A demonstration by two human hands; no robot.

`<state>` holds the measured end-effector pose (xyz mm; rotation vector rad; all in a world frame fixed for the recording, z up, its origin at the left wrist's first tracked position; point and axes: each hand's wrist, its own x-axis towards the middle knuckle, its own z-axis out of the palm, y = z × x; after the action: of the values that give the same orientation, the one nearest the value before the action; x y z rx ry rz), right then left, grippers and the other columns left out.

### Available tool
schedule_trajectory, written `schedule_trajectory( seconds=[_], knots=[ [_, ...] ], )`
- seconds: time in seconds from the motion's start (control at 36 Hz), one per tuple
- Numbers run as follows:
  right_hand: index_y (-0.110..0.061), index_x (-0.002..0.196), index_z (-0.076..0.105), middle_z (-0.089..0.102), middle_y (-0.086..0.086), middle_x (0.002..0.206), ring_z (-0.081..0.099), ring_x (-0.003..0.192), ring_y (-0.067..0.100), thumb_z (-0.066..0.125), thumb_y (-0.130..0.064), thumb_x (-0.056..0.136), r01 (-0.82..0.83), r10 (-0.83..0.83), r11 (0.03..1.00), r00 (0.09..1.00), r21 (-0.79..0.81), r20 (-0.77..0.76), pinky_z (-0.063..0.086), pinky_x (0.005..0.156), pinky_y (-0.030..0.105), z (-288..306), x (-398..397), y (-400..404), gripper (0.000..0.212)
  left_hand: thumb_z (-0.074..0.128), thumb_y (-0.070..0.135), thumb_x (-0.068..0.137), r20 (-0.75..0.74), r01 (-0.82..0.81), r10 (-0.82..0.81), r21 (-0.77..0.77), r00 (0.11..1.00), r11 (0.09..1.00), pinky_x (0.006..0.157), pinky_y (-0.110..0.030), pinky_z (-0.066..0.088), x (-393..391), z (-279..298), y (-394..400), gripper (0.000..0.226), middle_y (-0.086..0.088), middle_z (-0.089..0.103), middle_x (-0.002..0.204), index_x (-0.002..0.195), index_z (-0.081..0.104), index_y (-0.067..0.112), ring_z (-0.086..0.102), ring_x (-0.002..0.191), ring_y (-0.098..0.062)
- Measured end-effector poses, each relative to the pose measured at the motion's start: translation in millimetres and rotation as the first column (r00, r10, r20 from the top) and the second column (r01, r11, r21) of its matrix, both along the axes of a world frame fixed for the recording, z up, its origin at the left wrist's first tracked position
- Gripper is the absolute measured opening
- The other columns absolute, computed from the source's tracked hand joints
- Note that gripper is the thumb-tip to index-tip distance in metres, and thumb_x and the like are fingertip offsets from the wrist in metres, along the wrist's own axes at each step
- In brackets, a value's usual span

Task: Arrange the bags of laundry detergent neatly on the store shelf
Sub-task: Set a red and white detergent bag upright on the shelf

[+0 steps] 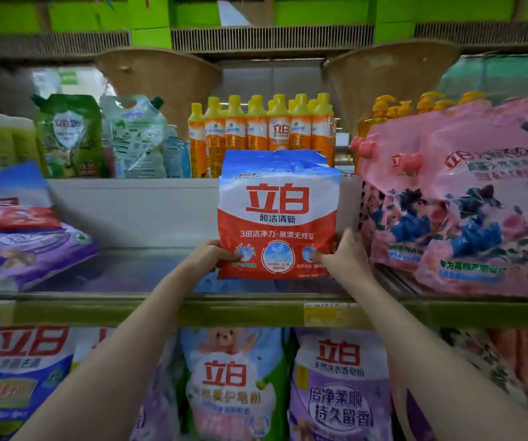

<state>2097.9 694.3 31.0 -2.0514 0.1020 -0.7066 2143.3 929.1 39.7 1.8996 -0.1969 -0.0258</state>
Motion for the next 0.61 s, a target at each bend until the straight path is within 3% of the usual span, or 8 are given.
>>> schedule_trajectory(
  seconds=[0.06, 0.14, 0.17, 0.22, 0.28, 0.39, 0.5, 0.61],
  knots=[
    [-0.007, 0.115, 0.039, 0.044, 0.001, 0.108, 0.049, 0.098, 0.015, 0.074, -0.026, 0.079, 0.105, -0.102, 0.989, 0.994, -0.100, 0.041, 0.038, 0.064, 0.022, 1.0, -4.6, 3.7, 0.054, 0.062, 0.008, 0.086, 0.028, -0.018, 0.017, 0.028, 0.999, 0.999, 0.062, -0.017, 0.047, -6.3, 1.4, -3.1, 0.025, -0.005, 0.061, 0.105, 0.110, 0.053, 0.009, 0.058, 0.076, -0.013],
    [-0.007, 0.108, 0.039, 0.049, 0.007, 0.112, 0.052, 0.098, 0.020, 0.066, -0.021, 0.085, 0.181, -0.145, 0.925, 0.981, -0.334, 0.131, 0.039, 0.069, 0.030, -0.8, -10.0, 13.2, 0.039, 0.069, 0.025, 0.081, 0.109, -0.063, 0.047, 0.153, 0.993, 0.986, 0.092, -0.039, 0.051, -12.6, -1.3, -4.2, 0.046, -0.009, 0.062, 0.120, 0.120, 0.054, 0.007, 0.061, 0.101, -0.026],
    [-0.006, 0.108, 0.040, 0.050, 0.009, 0.113, 0.054, 0.099, 0.022, 0.061, -0.018, 0.088, 0.195, -0.136, 0.874, 0.977, -0.445, 0.162, 0.042, 0.069, 0.032, -1.4, -11.9, 16.9, 0.031, 0.067, 0.030, 0.083, 0.153, -0.093, 0.057, 0.244, 0.987, 0.965, 0.094, -0.039, 0.049, -16.4, -1.5, -3.4, 0.047, -0.009, 0.062, 0.119, 0.122, 0.054, 0.008, 0.060, 0.106, -0.029],
    [-0.005, 0.110, 0.045, 0.052, 0.012, 0.115, 0.054, 0.104, 0.027, 0.052, -0.011, 0.090, 0.219, -0.103, 0.739, 0.971, -0.637, 0.214, 0.045, 0.076, 0.036, -0.5, -15.4, 24.4, 0.022, 0.060, 0.035, 0.088, 0.223, -0.166, 0.073, 0.430, 0.972, 0.887, 0.092, -0.036, 0.049, -20.9, -1.0, 1.0, 0.039, -0.005, 0.062, 0.114, 0.118, 0.055, 0.010, 0.060, 0.107, -0.028],
    [-0.005, 0.116, 0.047, 0.051, 0.011, 0.119, 0.051, 0.108, 0.026, 0.050, -0.010, 0.090, 0.206, -0.076, 0.626, 0.976, -0.752, 0.204, 0.046, 0.084, 0.036, 2.4, -15.0, 32.1, 0.026, 0.060, 0.037, 0.085, 0.297, -0.243, 0.070, 0.598, 0.952, 0.764, 0.093, -0.037, 0.048, -23.9, 3.2, 10.1, 0.039, -0.009, 0.062, 0.117, 0.114, 0.056, 0.012, 0.058, 0.108, -0.028],
    [-0.008, 0.122, 0.045, 0.048, 0.010, 0.126, 0.048, 0.114, 0.024, 0.054, -0.013, 0.089, 0.166, -0.017, 0.569, 0.982, -0.806, 0.190, 0.046, 0.089, 0.033, 13.6, -9.3, 67.1, 0.035, 0.058, 0.029, 0.084, 0.392, -0.353, 0.045, 0.764, 0.919, 0.540, 0.100, -0.041, 0.040, -30.5, 15.1, 52.8, 0.042, -0.012, 0.049, 0.125, 0.123, 0.048, 0.016, 0.044, 0.120, -0.030],
    [-0.004, 0.115, 0.048, 0.048, 0.013, 0.121, 0.049, 0.108, 0.029, 0.048, -0.005, 0.083, 0.072, 0.112, 0.560, 0.981, -0.825, 0.161, 0.039, 0.078, 0.031, 33.9, -1.3, 139.0, 0.032, 0.057, 0.029, 0.086, 0.472, -0.472, 0.138, 0.724, 0.871, 0.503, 0.098, -0.039, 0.041, -36.2, 35.5, 119.7, 0.041, -0.013, 0.050, 0.125, 0.124, 0.050, 0.017, 0.049, 0.117, -0.032],
    [-0.008, 0.117, 0.046, 0.046, 0.011, 0.122, 0.048, 0.113, 0.028, 0.045, -0.005, 0.083, -0.063, 0.267, 0.524, 0.959, -0.850, 0.093, 0.043, 0.082, 0.036, 43.3, 16.2, 217.8, 0.034, 0.057, 0.027, 0.083, 0.545, -0.604, 0.265, 0.674, 0.796, 0.426, 0.094, -0.036, 0.042, -47.3, 55.5, 194.3, 0.039, -0.016, 0.055, 0.122, 0.120, 0.055, 0.015, 0.049, 0.117, -0.033]
  ],
)
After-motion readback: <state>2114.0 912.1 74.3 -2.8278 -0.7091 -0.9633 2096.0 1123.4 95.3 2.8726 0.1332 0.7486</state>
